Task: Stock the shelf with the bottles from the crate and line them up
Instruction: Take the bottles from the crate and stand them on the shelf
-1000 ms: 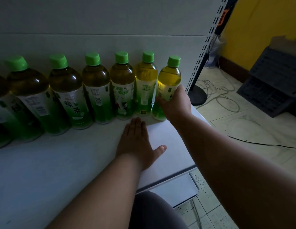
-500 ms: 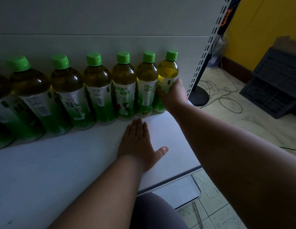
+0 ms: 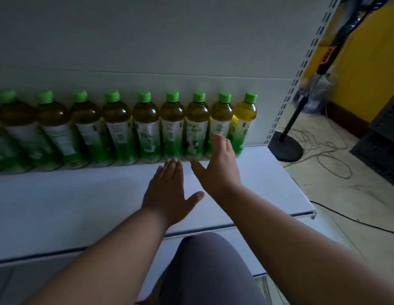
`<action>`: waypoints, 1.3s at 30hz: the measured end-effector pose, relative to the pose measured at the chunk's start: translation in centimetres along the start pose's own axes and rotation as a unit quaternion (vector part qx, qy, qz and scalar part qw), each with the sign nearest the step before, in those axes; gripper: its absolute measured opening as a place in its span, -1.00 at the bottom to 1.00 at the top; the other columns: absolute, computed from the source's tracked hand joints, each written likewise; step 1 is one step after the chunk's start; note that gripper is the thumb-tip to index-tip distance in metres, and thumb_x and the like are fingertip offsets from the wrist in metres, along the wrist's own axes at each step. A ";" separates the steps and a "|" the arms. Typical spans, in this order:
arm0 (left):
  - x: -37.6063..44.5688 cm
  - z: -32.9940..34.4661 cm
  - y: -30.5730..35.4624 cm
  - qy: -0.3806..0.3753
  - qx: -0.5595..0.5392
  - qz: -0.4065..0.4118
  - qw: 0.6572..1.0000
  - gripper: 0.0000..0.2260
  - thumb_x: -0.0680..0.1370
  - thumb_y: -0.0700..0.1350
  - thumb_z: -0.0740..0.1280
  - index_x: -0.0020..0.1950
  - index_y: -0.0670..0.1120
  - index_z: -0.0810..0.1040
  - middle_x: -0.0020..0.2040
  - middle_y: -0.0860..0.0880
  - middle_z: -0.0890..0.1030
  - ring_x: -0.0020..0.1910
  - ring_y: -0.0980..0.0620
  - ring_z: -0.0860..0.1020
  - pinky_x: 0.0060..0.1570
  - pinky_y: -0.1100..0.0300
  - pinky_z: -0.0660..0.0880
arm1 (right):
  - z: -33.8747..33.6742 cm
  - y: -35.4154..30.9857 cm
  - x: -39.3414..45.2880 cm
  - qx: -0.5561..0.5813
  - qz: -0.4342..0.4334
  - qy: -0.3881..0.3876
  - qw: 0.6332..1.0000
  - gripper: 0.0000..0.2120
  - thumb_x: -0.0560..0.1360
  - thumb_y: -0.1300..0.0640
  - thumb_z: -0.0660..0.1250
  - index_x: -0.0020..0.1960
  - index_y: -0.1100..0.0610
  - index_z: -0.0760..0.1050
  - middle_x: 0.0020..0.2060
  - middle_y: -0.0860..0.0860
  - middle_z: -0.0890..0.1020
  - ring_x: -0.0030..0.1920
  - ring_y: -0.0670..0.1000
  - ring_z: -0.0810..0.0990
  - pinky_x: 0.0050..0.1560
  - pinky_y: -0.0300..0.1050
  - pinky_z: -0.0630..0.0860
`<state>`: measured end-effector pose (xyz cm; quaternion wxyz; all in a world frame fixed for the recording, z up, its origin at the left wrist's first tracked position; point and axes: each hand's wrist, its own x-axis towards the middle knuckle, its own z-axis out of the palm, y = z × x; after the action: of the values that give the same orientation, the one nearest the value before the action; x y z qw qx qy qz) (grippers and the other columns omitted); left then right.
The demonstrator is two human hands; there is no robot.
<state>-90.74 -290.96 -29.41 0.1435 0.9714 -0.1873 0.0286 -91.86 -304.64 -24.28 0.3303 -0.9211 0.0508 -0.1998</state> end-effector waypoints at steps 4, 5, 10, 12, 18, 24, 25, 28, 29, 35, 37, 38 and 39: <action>-5.5 -3.9 -5.6 0.051 0.008 -0.073 0.996 -0.13 0.52 0.40 0.04 0.59 -0.10 -0.21 0.61 -0.07 -0.17 0.57 -0.01 -0.19 0.51 0.07 -0.18 | 1.9 -7.3 -2.7 0.001 -0.122 -0.072 0.990 -0.27 0.50 -0.07 0.42 0.54 0.15 0.21 0.41 0.07 0.37 0.42 0.08 0.34 0.40 -0.04 0.35; -7.3 -5.0 -7.3 0.062 0.016 -0.099 0.993 -0.13 0.51 0.41 0.03 0.59 -0.09 -0.21 0.60 -0.06 -0.18 0.57 -0.02 -0.19 0.51 0.07 -0.18 | 2.6 -9.1 -3.4 -0.002 -0.151 -0.095 0.984 -0.27 0.51 -0.10 0.40 0.55 0.13 0.19 0.42 0.06 0.36 0.43 0.07 0.33 0.41 -0.03 0.35; -19.3 -10.2 -15.7 0.095 0.068 -0.238 0.964 -0.09 0.49 0.44 0.05 0.60 -0.13 -0.12 0.60 -0.10 -0.08 0.58 -0.08 -0.07 0.46 0.12 -0.18 | 7.6 -18.2 -7.9 -0.009 -0.277 -0.194 0.941 -0.26 0.53 -0.18 0.32 0.57 0.06 0.11 0.48 0.03 0.30 0.46 0.08 0.29 0.44 -0.02 0.27; -24.4 -12.0 -18.2 0.108 0.095 -0.286 0.947 -0.02 0.40 0.49 -0.02 0.59 -0.19 0.02 0.59 -0.16 0.07 0.56 -0.10 0.05 0.48 0.09 -0.10 | 9.8 -21.9 -10.3 0.001 -0.317 -0.229 0.920 -0.27 0.53 -0.17 0.33 0.57 0.06 0.12 0.48 0.04 0.30 0.46 0.09 0.28 0.43 -0.01 0.25; -37.4 -14.6 -21.9 0.131 0.124 -0.441 0.879 -0.05 0.39 0.47 0.09 0.57 -0.15 0.12 0.55 -0.13 0.22 0.51 -0.10 0.21 0.49 0.03 0.14 | 15.6 -31.4 -17.3 0.023 -0.467 -0.312 0.828 -0.31 0.52 -0.12 0.34 0.55 0.06 0.16 0.46 0.04 0.31 0.45 0.10 0.30 0.41 -0.03 0.23; -45.6 -15.0 -23.1 0.151 0.122 -0.553 0.810 -0.12 0.49 0.37 0.21 0.60 -0.10 -0.04 0.60 -0.04 0.08 0.55 0.00 0.08 0.50 0.13 -0.01 | 20.9 -38.2 -23.7 0.043 -0.554 -0.370 0.745 -0.33 0.50 -0.12 0.36 0.50 0.06 0.22 0.40 0.05 0.38 0.40 0.10 0.36 0.41 0.05 0.33; -46.7 -14.7 -23.4 0.154 0.122 -0.569 0.799 -0.12 0.49 0.37 0.22 0.60 -0.10 -0.04 0.60 -0.05 0.08 0.55 0.00 0.07 0.50 0.14 -0.02 | 21.9 -39.0 -24.8 0.044 -0.566 -0.379 0.731 -0.35 0.50 -0.12 0.36 0.49 0.07 0.23 0.39 0.05 0.39 0.39 0.10 0.37 0.41 0.04 0.32; -49.8 -13.0 -24.6 0.155 0.115 -0.612 0.767 -0.13 0.49 0.35 0.23 0.60 -0.11 -0.02 0.59 -0.04 0.10 0.55 0.01 0.08 0.49 0.16 -0.04 | 25.0 -41.0 -28.2 0.042 -0.599 -0.411 0.686 -0.38 0.48 -0.09 0.39 0.45 0.05 0.27 0.34 0.04 0.43 0.33 0.08 0.41 0.35 0.01 0.37; -50.8 -12.3 -25.1 0.153 0.112 -0.624 0.758 -0.14 0.49 0.35 0.23 0.60 -0.10 -0.01 0.59 -0.04 0.11 0.55 0.01 0.08 0.48 0.16 -0.04 | 26.3 -41.5 -29.4 0.045 -0.609 -0.421 0.671 -0.39 0.47 -0.08 0.41 0.44 0.04 0.29 0.31 0.02 0.45 0.31 0.07 0.43 0.32 0.01 0.40; -55.6 -7.1 -29.6 0.120 0.072 -0.699 0.701 -0.18 0.52 0.34 0.21 0.60 -0.07 0.00 0.59 -0.03 0.11 0.55 0.02 0.08 0.48 0.13 -0.01 | 35.1 -42.3 -36.6 -0.001 -0.656 -0.476 0.585 -0.36 0.47 -0.08 0.42 0.45 0.06 0.29 0.32 0.05 0.44 0.31 0.11 0.44 0.30 0.06 0.43; -56.6 -4.8 -31.1 0.111 0.056 -0.717 0.686 -0.19 0.51 0.34 0.21 0.59 -0.07 0.02 0.59 -0.03 0.13 0.54 0.01 0.10 0.48 0.12 0.01 | 38.2 -42.2 -38.7 -0.025 -0.655 -0.506 0.560 -0.38 0.49 -0.07 0.41 0.45 0.06 0.28 0.32 0.06 0.44 0.31 0.11 0.44 0.30 0.08 0.44; -57.0 -3.6 -31.8 0.103 0.042 -0.723 0.681 -0.19 0.52 0.34 0.21 0.59 -0.07 0.01 0.59 -0.03 0.12 0.54 0.00 0.09 0.48 0.12 0.01 | 39.7 -42.1 -39.6 -0.037 -0.655 -0.518 0.549 -0.39 0.49 -0.07 0.41 0.44 0.06 0.28 0.32 0.06 0.44 0.30 0.11 0.44 0.29 0.10 0.45; -57.3 -2.6 -32.4 0.093 0.027 -0.728 0.679 -0.19 0.52 0.33 0.20 0.60 -0.07 0.00 0.59 -0.04 0.10 0.54 0.00 0.08 0.48 0.11 0.00 | 41.1 -42.1 -40.5 -0.048 -0.655 -0.527 0.539 -0.40 0.49 -0.07 0.41 0.44 0.06 0.29 0.31 0.06 0.44 0.28 0.11 0.45 0.28 0.11 0.47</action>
<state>-131.86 -241.08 -41.88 0.1092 0.7971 0.5939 0.0104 -113.98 -238.60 -40.19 0.0299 -0.6512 -0.7404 0.1639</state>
